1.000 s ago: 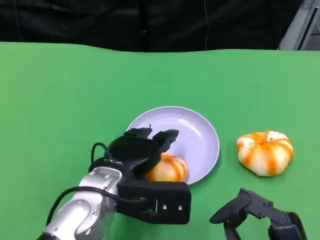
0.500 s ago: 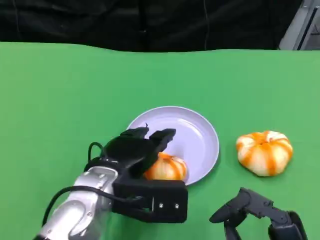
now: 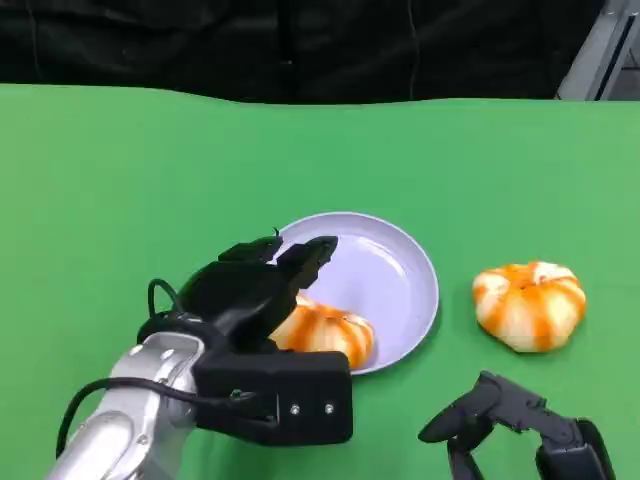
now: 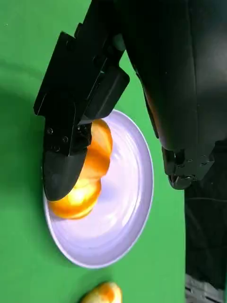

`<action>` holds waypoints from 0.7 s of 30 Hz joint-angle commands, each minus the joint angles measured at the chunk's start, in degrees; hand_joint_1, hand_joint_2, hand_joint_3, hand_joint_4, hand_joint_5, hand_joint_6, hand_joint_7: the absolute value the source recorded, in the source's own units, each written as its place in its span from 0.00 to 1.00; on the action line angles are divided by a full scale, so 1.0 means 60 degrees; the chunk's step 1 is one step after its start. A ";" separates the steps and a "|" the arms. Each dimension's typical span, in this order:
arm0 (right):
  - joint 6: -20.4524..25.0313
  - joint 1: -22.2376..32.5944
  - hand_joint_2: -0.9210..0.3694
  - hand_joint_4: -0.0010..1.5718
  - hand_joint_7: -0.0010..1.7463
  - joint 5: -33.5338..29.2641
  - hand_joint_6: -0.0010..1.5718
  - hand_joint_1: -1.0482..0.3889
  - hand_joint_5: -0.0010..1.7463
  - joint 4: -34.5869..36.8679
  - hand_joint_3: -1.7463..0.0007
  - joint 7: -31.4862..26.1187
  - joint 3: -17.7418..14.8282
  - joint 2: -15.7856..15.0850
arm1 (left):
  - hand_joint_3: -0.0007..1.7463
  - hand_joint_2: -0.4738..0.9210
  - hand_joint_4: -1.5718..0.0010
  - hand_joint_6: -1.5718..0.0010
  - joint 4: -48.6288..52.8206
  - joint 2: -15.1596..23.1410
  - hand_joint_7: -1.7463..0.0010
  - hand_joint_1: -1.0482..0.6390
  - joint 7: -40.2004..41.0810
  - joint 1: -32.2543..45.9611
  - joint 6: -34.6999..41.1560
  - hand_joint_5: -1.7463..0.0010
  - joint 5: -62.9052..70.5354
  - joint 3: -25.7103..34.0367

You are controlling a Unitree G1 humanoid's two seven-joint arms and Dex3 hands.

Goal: Grasp the bread from the table and place it into the plate.

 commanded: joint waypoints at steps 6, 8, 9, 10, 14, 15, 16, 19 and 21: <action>0.0000 0.0033 0.51 0.46 0.70 -0.0001 0.50 0.69 0.89 0.0004 0.21 -0.0079 -0.0014 -0.0047 | 0.24 1.00 1.00 1.00 -0.0831 0.0262 1.00 0.06 0.0255 0.0661 -0.0439 1.00 -0.0639 0.0772; 0.0046 0.0035 0.50 0.46 0.70 -0.0063 0.50 0.68 0.88 -0.0038 0.21 -0.0077 0.0015 -0.0032 | 0.15 1.00 0.92 0.90 -0.1450 0.0255 0.97 0.18 0.0433 0.1349 -0.1025 0.96 -0.1780 0.1548; 0.0059 0.0036 0.50 0.46 0.70 -0.0079 0.50 0.68 0.88 -0.0052 0.20 -0.0075 0.0022 -0.0027 | 0.14 1.00 0.90 0.88 -0.1591 0.0261 0.96 0.20 0.0475 0.1530 -0.1213 0.94 -0.2095 0.1749; 0.0072 0.0030 0.50 0.46 0.70 -0.0066 0.50 0.68 0.88 -0.0059 0.20 -0.0062 0.0025 -0.0025 | 0.13 1.00 0.88 0.86 -0.1674 0.0251 0.95 0.23 0.0576 0.1745 -0.1478 0.93 -0.2440 0.1986; 0.0122 0.0021 0.50 0.46 0.70 -0.0049 0.50 0.68 0.88 -0.0091 0.21 -0.0039 0.0031 -0.0033 | 0.11 1.00 0.75 0.74 -0.1868 0.0012 0.91 0.33 0.1024 0.2545 -0.2545 0.86 -0.3785 0.2852; 0.0124 0.0014 0.50 0.46 0.70 -0.0035 0.50 0.68 0.88 -0.0088 0.21 -0.0036 0.0028 -0.0039 | 0.10 1.00 0.74 0.72 -0.1918 -0.0113 0.91 0.34 0.1085 0.2766 -0.2780 0.85 -0.4237 0.3063; 0.0130 0.0010 0.50 0.46 0.69 -0.0015 0.50 0.68 0.88 -0.0087 0.21 -0.0029 0.0024 -0.0046 | 0.11 1.00 0.72 0.70 -0.1938 -0.0213 0.91 0.35 0.1146 0.2953 -0.3015 0.82 -0.4606 0.3233; 0.0080 -0.0012 0.50 0.46 0.69 0.0028 0.50 0.68 0.88 -0.0058 0.22 -0.0021 0.0006 -0.0087 | 0.13 1.00 0.68 0.55 -0.1786 -0.0366 0.91 0.42 0.1256 0.3489 -0.4121 0.59 -0.5504 0.3671; 0.0048 -0.0022 0.49 0.46 0.69 0.0051 0.50 0.68 0.88 -0.0053 0.22 -0.0019 -0.0015 -0.0109 | 0.13 1.00 0.63 0.49 -0.1656 -0.0411 0.90 0.45 0.1293 0.3724 -0.4723 0.54 -0.5789 0.3843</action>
